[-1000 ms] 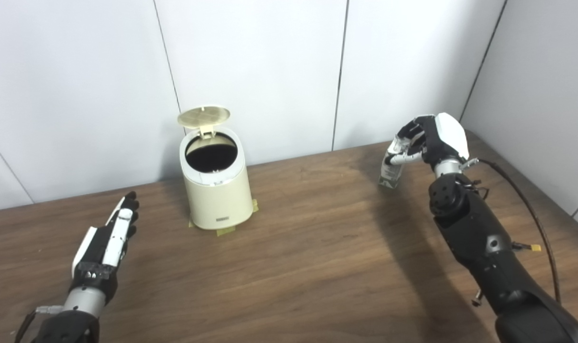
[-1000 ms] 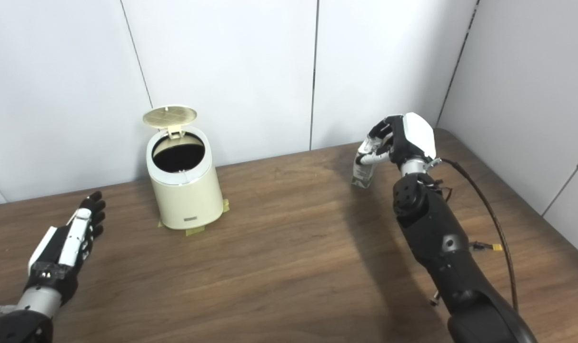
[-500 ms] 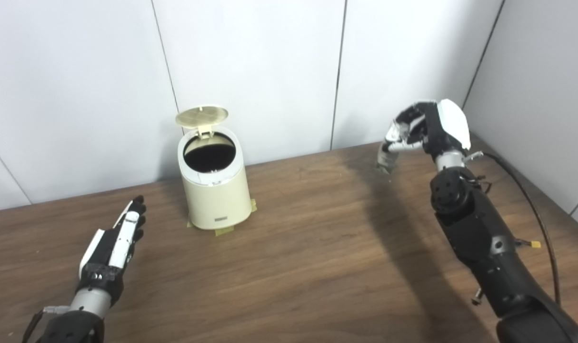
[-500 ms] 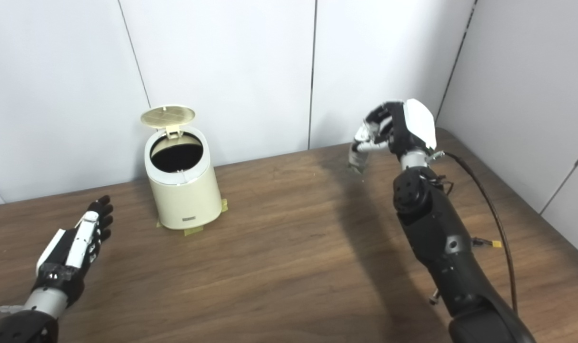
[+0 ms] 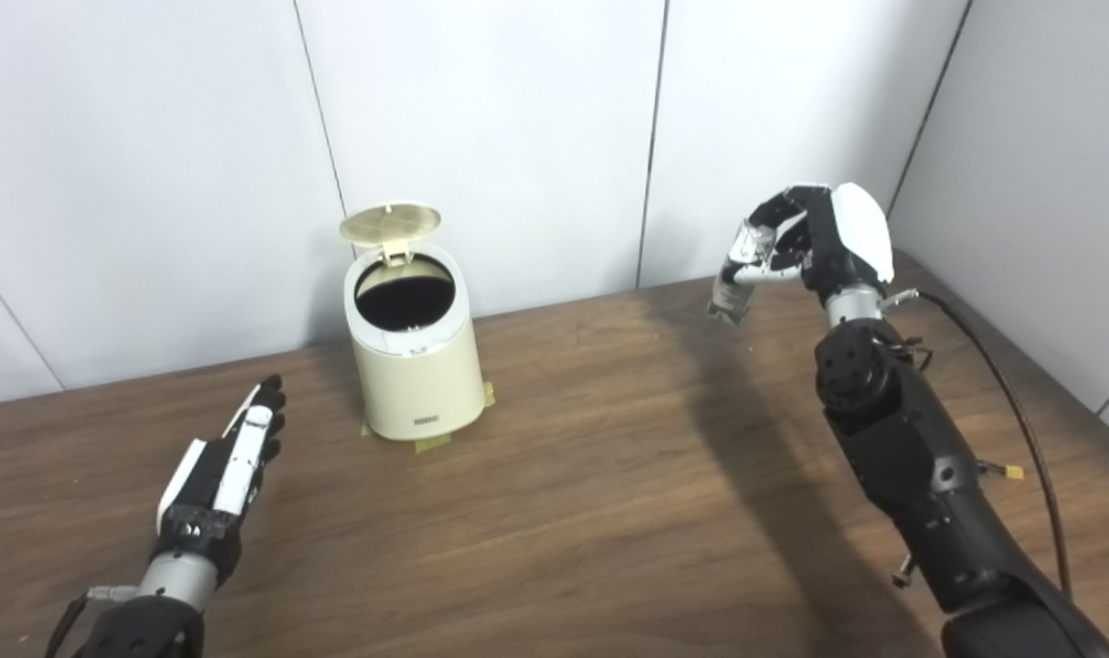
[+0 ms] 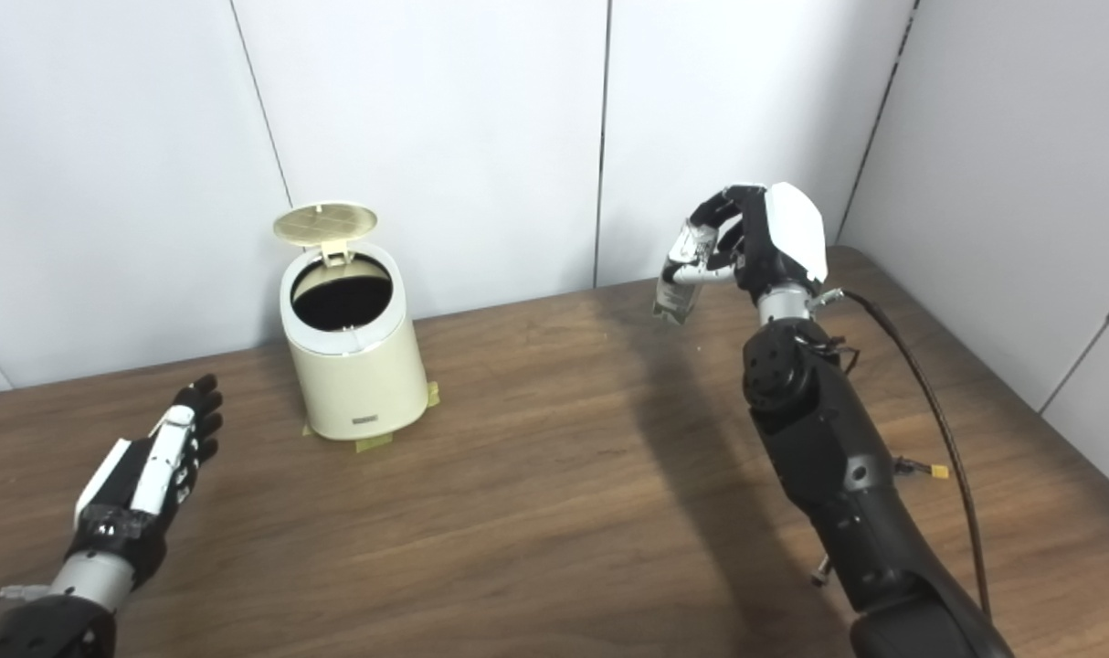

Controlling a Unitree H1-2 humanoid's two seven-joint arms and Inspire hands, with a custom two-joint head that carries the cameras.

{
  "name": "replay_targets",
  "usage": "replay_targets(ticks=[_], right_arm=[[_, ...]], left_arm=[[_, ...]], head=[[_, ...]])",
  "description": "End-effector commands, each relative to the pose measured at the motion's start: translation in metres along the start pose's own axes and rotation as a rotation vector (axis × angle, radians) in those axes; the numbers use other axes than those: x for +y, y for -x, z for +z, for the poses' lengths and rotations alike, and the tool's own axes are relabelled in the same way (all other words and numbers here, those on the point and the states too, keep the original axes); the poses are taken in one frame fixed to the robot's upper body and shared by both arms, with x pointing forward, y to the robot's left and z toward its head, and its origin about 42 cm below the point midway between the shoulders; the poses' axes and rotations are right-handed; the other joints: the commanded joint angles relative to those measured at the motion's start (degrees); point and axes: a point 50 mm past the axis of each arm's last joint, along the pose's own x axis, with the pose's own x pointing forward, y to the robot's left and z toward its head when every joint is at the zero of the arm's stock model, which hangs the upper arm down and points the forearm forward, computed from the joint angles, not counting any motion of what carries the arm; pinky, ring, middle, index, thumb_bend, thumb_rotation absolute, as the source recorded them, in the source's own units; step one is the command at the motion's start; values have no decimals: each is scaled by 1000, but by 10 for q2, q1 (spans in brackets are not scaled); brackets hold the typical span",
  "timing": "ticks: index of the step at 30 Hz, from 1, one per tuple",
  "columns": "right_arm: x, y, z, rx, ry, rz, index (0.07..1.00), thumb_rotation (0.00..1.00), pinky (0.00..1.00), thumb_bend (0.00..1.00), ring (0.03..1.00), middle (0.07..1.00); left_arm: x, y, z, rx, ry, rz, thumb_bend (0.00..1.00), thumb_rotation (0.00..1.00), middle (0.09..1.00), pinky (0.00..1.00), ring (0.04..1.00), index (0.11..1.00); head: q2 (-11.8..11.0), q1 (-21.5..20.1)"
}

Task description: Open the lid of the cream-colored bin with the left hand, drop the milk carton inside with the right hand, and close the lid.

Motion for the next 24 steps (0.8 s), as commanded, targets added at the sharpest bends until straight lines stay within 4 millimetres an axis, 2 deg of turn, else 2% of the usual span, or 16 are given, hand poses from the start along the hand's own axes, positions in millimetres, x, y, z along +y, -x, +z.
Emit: replay_targets(ticks=[1, 5, 10, 18, 24], right_arm=[[-24, -17, 37, -133, -44, -105, 484, 0, 405, 520, 419, 506], [-23, -12, 62, -194, -112, -88, 480, 0, 419, 519, 421, 510], [-21, -4, 95, -287, -170, -85, 486, 0, 420, 519, 420, 506], [-19, 13, 143, -431, -241, -88, 538, 0, 319, 511, 375, 504], [-17, 25, 171, -503, -280, -72, 496, 0, 377, 519, 410, 505]], left_arm=[[2, -8, 17, -82, -20, 7, 495, 1000, 998, 1000, 1000, 990], [1, -8, 17, -79, -29, 5, 523, 1000, 997, 1000, 1000, 991], [0, -7, 17, -83, -34, 8, 507, 1000, 994, 1000, 996, 988], [-3, -3, 16, -86, -73, 25, 512, 1000, 975, 1000, 984, 969], [-10, -3, 15, -90, -62, 24, 516, 1000, 988, 1000, 996, 974]], head=[[0, 1], [-1, 5], [-2, 10], [0, 21], [-3, 33]])
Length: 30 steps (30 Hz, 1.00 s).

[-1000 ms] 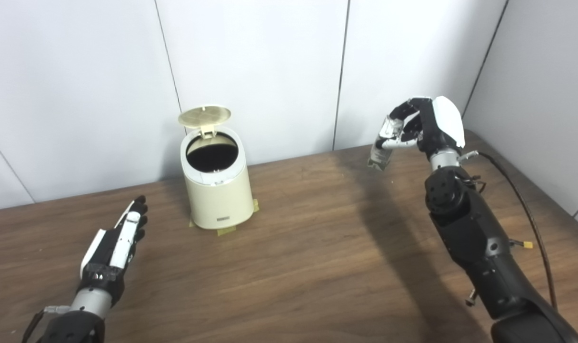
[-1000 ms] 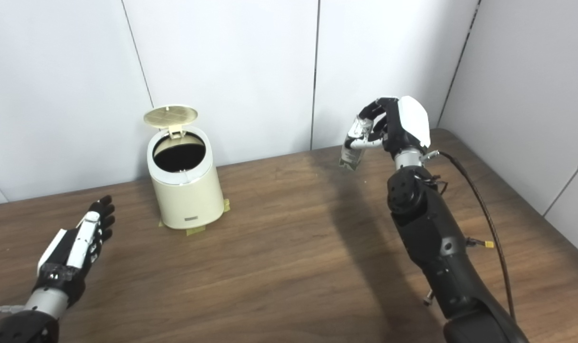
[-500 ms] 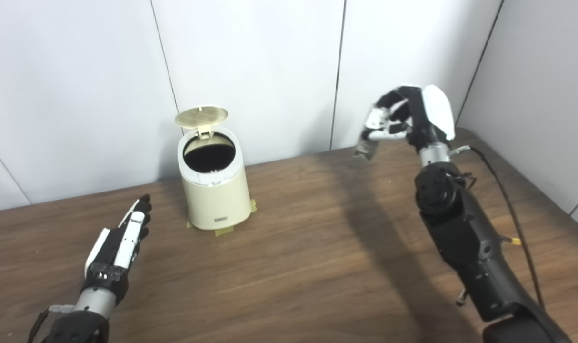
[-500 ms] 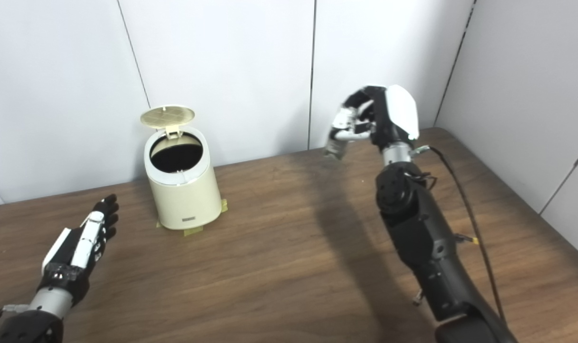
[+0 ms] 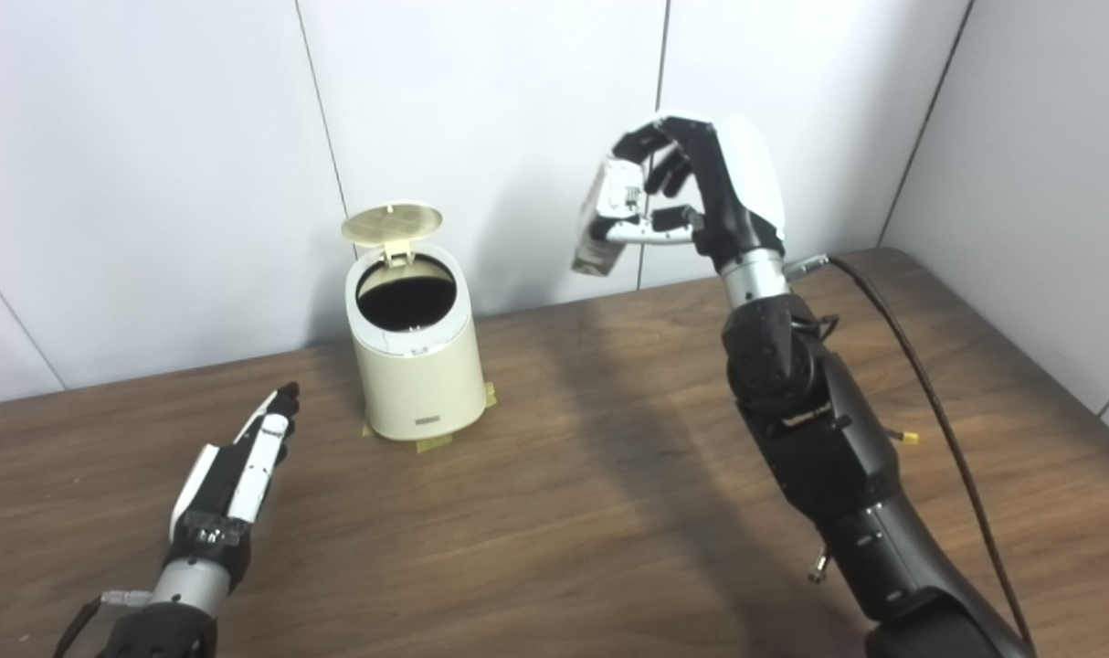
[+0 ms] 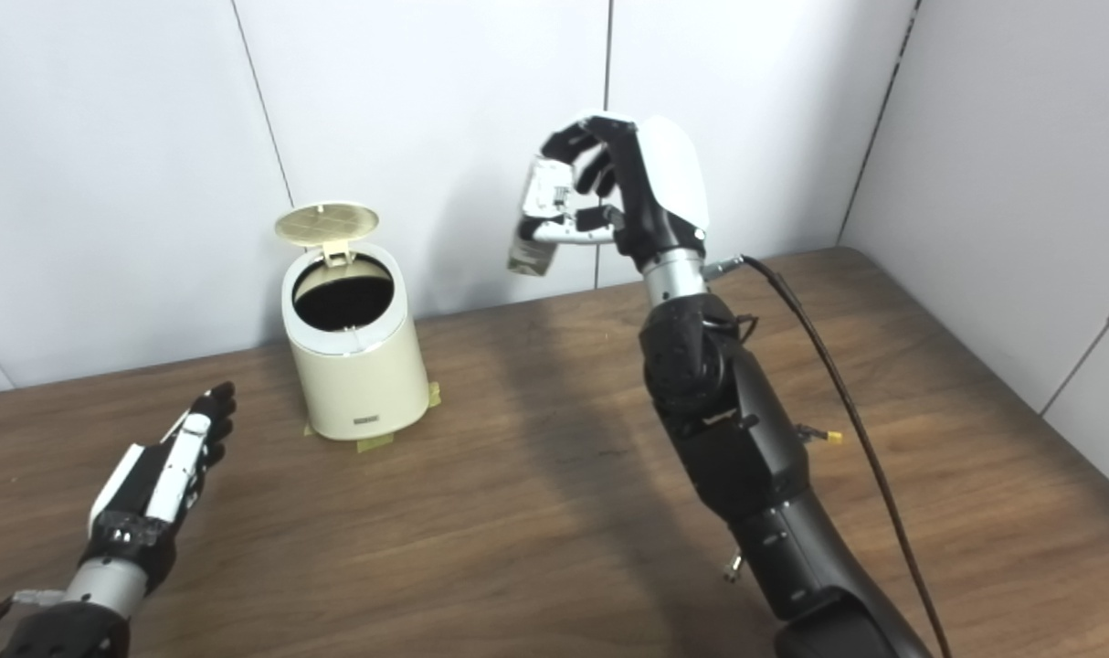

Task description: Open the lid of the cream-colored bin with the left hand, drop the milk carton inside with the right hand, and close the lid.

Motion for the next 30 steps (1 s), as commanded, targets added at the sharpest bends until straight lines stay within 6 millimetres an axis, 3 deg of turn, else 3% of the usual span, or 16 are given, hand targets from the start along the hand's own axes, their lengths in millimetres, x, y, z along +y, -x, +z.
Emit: replay_targets(ticks=[1, 11, 24, 30], right_arm=[[-13, -21, 36, -136, -32, -64, 493, 0, 378, 519, 411, 505], [11, -20, 78, -229, -119, -40, 489, 0, 363, 517, 404, 519], [42, -26, 93, -249, -165, 10, 476, 0, 418, 520, 426, 512], [59, -35, 96, -261, -190, 38, 479, 0, 391, 519, 418, 516]], left_arm=[[0, -6, 25, -109, -15, 24, 518, 1000, 989, 1000, 997, 974], [-7, -6, 26, -107, -10, 28, 538, 1000, 980, 989, 986, 979], [-21, -2, 26, -93, 5, 42, 578, 1000, 979, 984, 984, 971], [-25, -2, 28, -97, 15, 45, 572, 1000, 980, 974, 979, 966]], head=[[-1, 5], [-6, 39], [-8, 65], [-7, 75]])
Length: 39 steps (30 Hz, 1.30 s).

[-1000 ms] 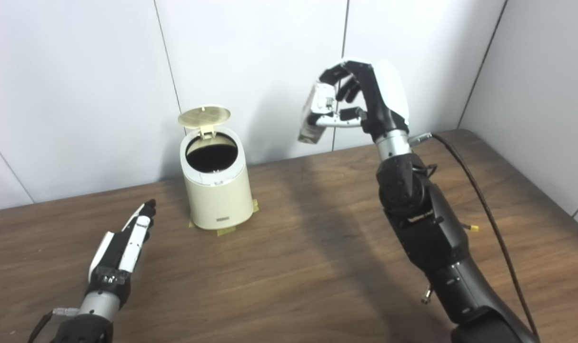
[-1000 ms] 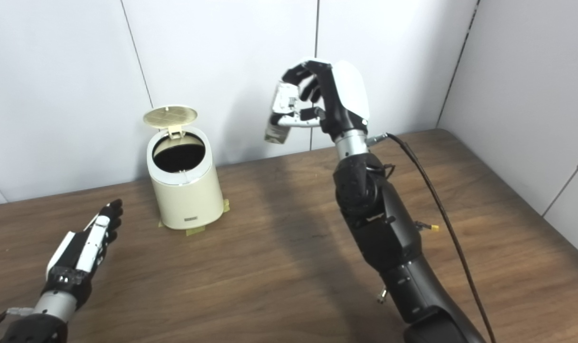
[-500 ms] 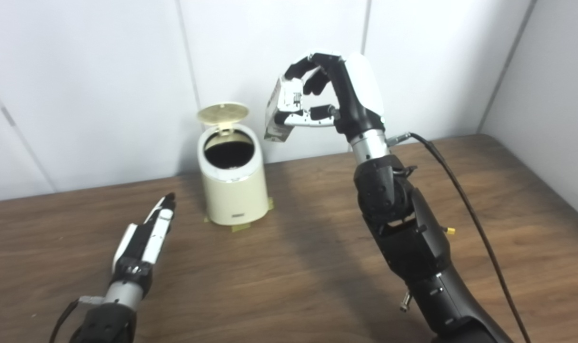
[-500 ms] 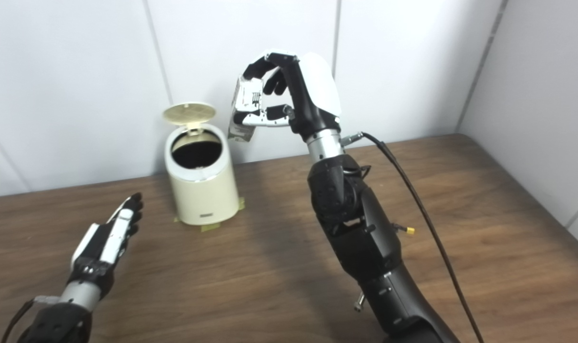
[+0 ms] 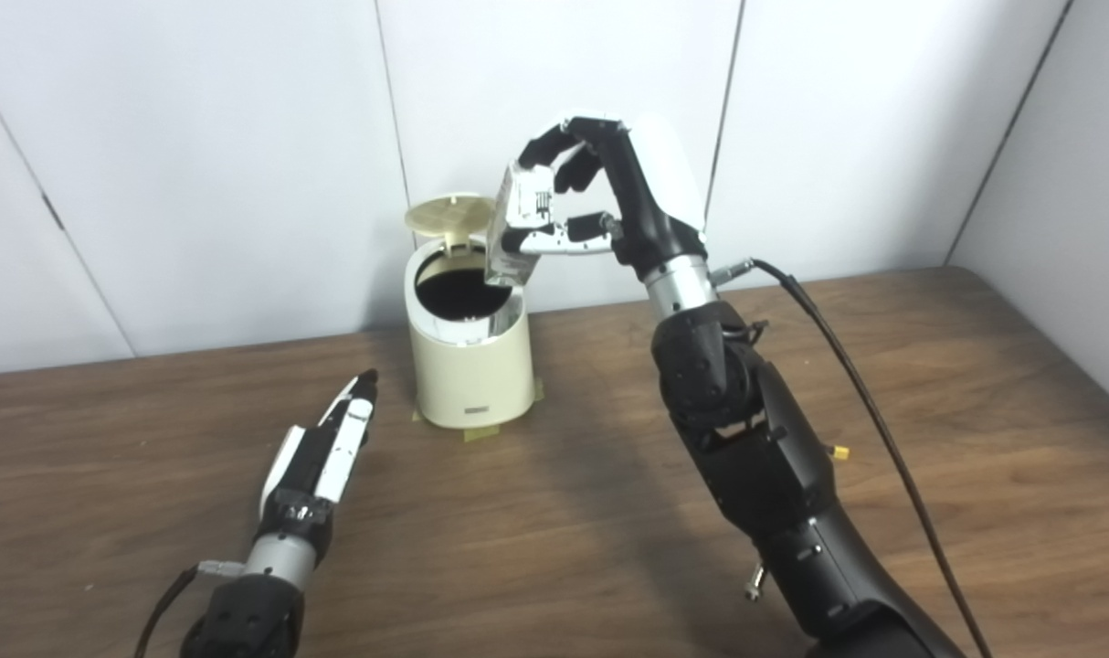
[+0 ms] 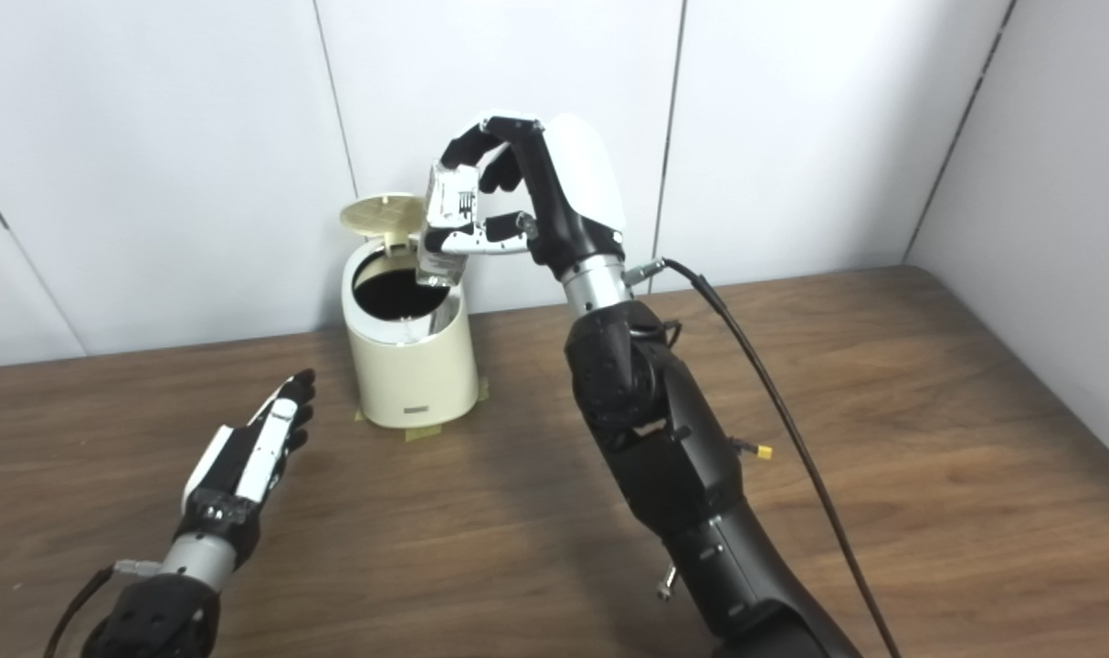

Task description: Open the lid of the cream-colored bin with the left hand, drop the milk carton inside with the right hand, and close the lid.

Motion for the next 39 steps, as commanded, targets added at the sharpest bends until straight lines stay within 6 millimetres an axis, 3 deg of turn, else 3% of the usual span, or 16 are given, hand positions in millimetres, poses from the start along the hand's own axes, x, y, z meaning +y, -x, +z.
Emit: replay_targets(ticks=[1, 4, 22, 36, 39], right_arm=[[-10, -27, 30, -138, -32, -79, 477, 0, 398, 519, 419, 517], [-1, -32, 28, -131, -38, -76, 474, 0, 487, 520, 424, 511], [28, -44, 12, -46, -79, -53, 488, 0, 385, 518, 411, 513], [42, -35, 2, -37, -103, -44, 505, 0, 328, 500, 429, 505], [44, -34, 1, -46, -55, -19, 495, 0, 334, 498, 452, 540]], left_arm=[[1, -4, 24, -90, -5, 20, 569, 1000, 979, 974, 979, 965], [-1, -4, 26, -90, 8, 21, 578, 1000, 984, 977, 984, 967], [-9, 3, 36, -97, -21, 28, 610, 1000, 1000, 1000, 1000, 979], [-13, 5, 38, -104, -9, 31, 597, 1000, 1000, 1000, 1000, 984], [-12, 5, 38, -104, -12, 37, 603, 1000, 999, 1000, 1000, 986]], head=[[1, 2], [2, 7], [5, 32], [5, 40], [4, 40]])
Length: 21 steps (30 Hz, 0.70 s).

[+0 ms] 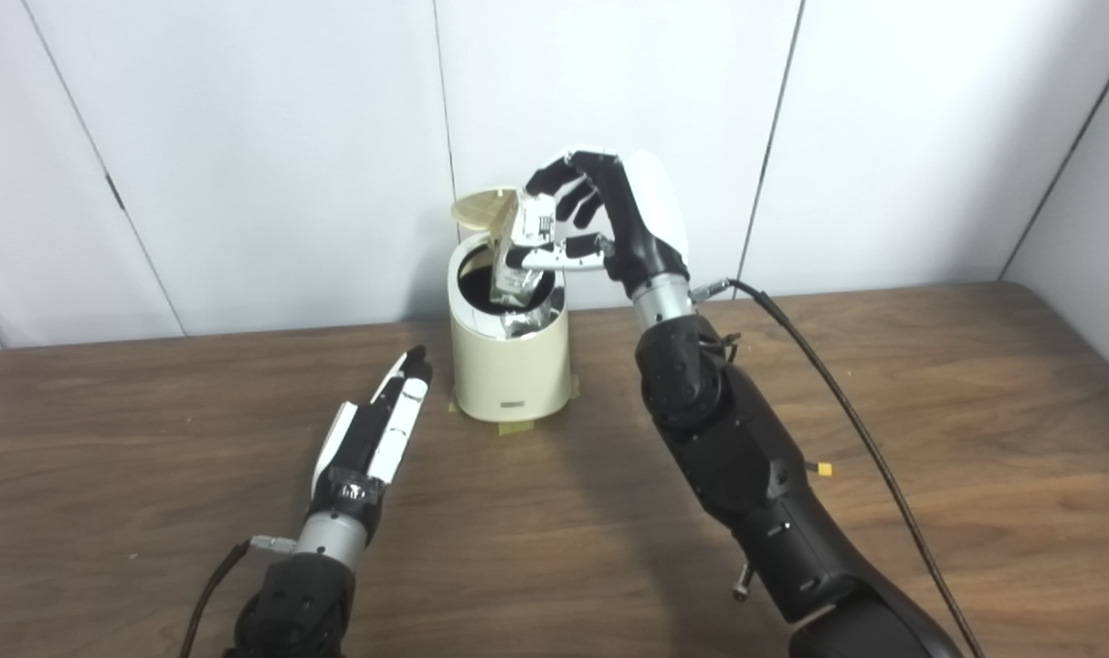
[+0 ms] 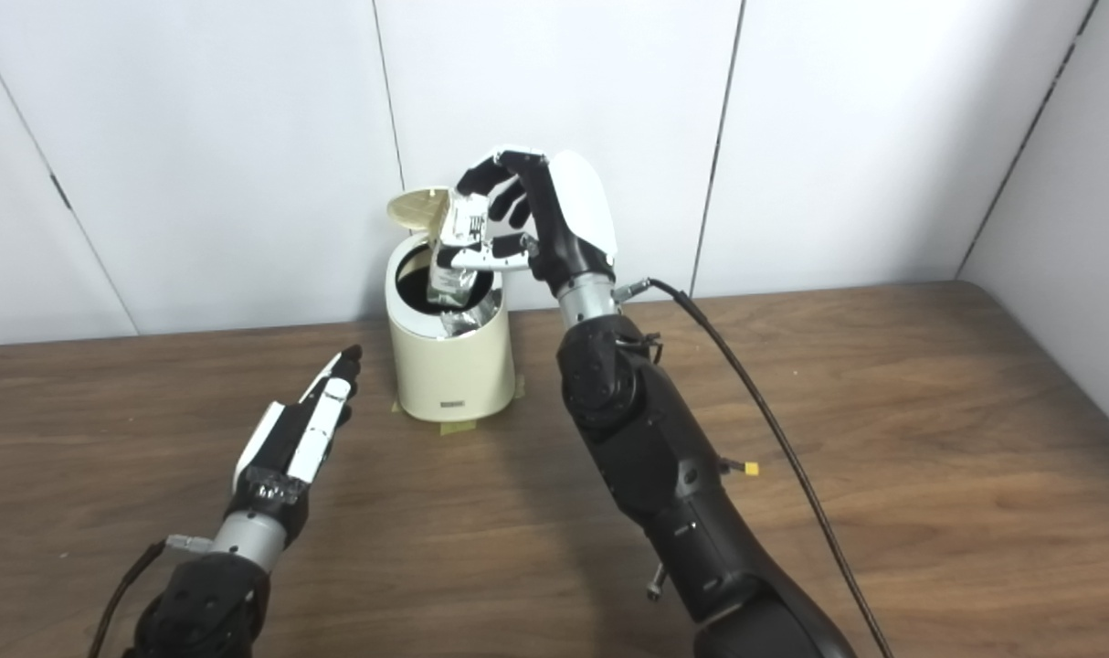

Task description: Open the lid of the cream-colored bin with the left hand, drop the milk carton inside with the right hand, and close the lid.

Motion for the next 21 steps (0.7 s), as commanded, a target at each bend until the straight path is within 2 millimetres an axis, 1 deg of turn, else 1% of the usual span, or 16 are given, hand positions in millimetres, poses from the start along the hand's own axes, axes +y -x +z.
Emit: replay_targets(ticks=[1, 2, 3, 4, 5, 6, 7, 8, 11, 15, 18, 20, 21], right_arm=[[-14, -22, 30, -127, 19, -53, 477, 0, 456, 513, 554, 544], [-14, -22, 30, -125, 42, -41, 484, 63, 539, 518, 621, 606], [-14, -21, 30, -122, 59, -33, 489, 97, 604, 520, 675, 655], [-14, -21, 30, -119, 68, -27, 492, 119, 658, 522, 719, 697], [-14, -21, 30, -117, 77, -22, 494, 127, 691, 523, 746, 724], [-15, -21, 29, -118, 86, -19, 574, 106, 719, 712, 767, 750], [-15, -21, 29, -117, 94, -15, 631, 97, 736, 834, 778, 763], [-16, -20, 29, -116, 99, -11, 656, 98, 738, 886, 778, 766], [-16, -20, 28, -108, 102, -2, 663, 108, 717, 926, 758, 745], [-19, -20, 28, -101, 114, 2, 645, 127, 685, 942, 728, 717], [-20, -20, 28, -100, 113, -10, 626, 131, 674, 954, 720, 707], [-21, -20, 28, -101, 96, -26, 603, 110, 646, 938, 693, 678], [-22, -19, 28, -101, 78, -37, 588, 88, 606, 922, 660, 652]], left_arm=[[3, -4, 21, -78, -15, 22, 602, 1000, 998, 1000, 1000, 982], [3, -4, 21, -78, -19, 23, 603, 1000, 997, 1000, 1000, 978], [3, -4, 22, -77, -20, 23, 606, 1000, 998, 1000, 1000, 974], [3, -4, 21, -77, -21, 22, 608, 1000, 999, 1000, 1000, 972], [2, -4, 21, -76, -21, 19, 607, 1000, 1000, 1000, 1000, 973], [2, -4, 19, -75, -19, 18, 599, 1000, 1000, 1000, 1000, 973], [2, -5, 19, -73, -19, 17, 593, 1000, 999, 1000, 1000, 971], [1, -5, 18, -71, -19, 16, 587, 1000, 997, 1000, 1000, 970], [1, -6, 17, -66, -21, 15, 578, 1000, 995, 1000, 1000, 971], [1, -7, 17, -66, -13, 16, 553, 1000, 993, 993, 983, 986], [1, -8, 17, -70, -24, 18, 555, 1000, 995, 1000, 994, 986], [2, -9, 17, -70, -34, 16, 564, 1000, 996, 1000, 999, 980], [3, -9, 17, -69, -35, 15, 564, 1000, 997, 1000, 1000, 981]], head=[[0, -1], [0, -2], [0, -2], [-1, -3], [-3, -2], [-5, -2], [-6, -2], [-7, -1], [-11, -2], [-12, -2], [-14, -2], [-14, -2], [-15, -2]])
